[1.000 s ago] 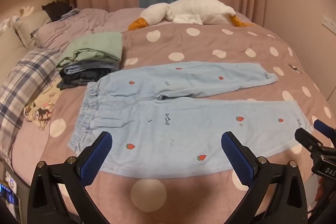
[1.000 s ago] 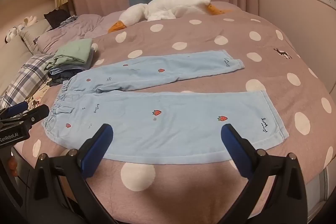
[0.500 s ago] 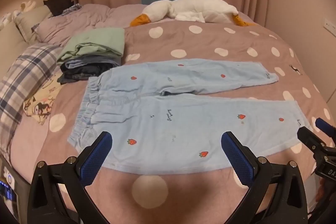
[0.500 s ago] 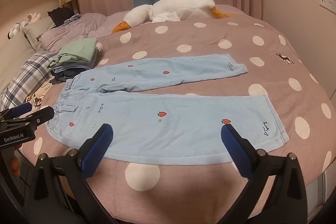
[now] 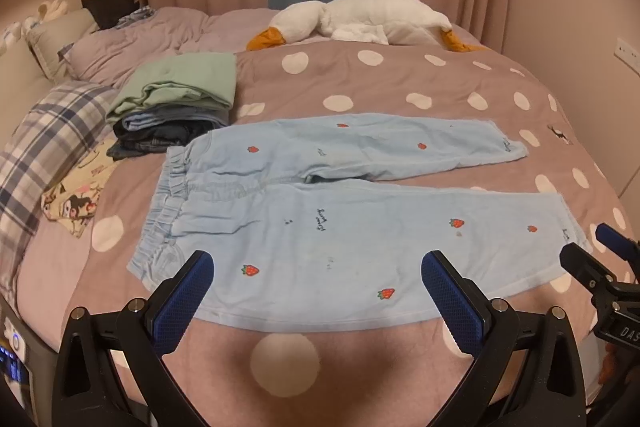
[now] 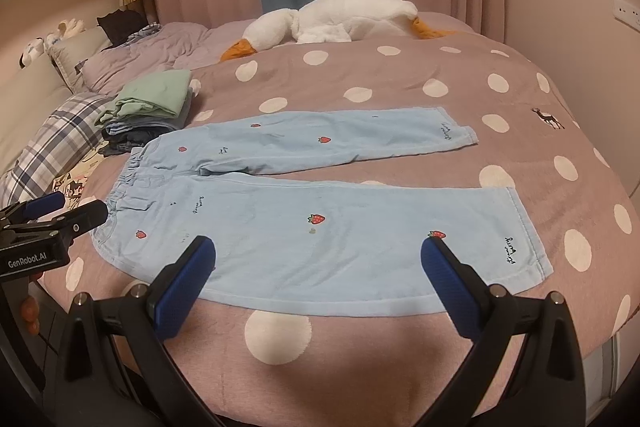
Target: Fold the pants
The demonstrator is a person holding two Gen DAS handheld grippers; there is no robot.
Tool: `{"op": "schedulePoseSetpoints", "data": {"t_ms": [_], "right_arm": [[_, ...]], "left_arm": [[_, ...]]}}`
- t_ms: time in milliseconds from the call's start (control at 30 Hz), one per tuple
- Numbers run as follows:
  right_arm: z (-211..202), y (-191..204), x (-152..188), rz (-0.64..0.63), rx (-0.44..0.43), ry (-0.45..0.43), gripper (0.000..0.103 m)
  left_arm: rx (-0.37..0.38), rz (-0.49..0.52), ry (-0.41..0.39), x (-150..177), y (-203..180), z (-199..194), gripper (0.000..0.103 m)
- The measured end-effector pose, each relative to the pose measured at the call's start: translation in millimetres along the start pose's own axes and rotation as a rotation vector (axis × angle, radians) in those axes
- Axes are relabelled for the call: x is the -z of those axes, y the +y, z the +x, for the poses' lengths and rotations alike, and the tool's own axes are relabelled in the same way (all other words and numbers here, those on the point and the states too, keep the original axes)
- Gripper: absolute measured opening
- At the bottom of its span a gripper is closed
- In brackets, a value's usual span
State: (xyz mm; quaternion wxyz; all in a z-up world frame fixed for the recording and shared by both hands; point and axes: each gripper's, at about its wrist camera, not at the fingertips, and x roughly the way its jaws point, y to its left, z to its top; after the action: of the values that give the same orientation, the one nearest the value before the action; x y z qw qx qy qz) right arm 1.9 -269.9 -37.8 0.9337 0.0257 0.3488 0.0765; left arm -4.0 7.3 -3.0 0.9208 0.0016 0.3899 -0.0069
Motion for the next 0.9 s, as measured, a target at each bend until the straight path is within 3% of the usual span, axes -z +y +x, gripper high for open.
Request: {"op": "schedulePoseSetpoints", "data": {"t_ms": [900], "right_arm": [[1.8, 7.7, 4.0, -0.007, -0.008, 0.005, 0.103]], "left_arm": [[0.002, 0.001, 0.014, 1.9, 0.0, 1.5, 0.103]]}}
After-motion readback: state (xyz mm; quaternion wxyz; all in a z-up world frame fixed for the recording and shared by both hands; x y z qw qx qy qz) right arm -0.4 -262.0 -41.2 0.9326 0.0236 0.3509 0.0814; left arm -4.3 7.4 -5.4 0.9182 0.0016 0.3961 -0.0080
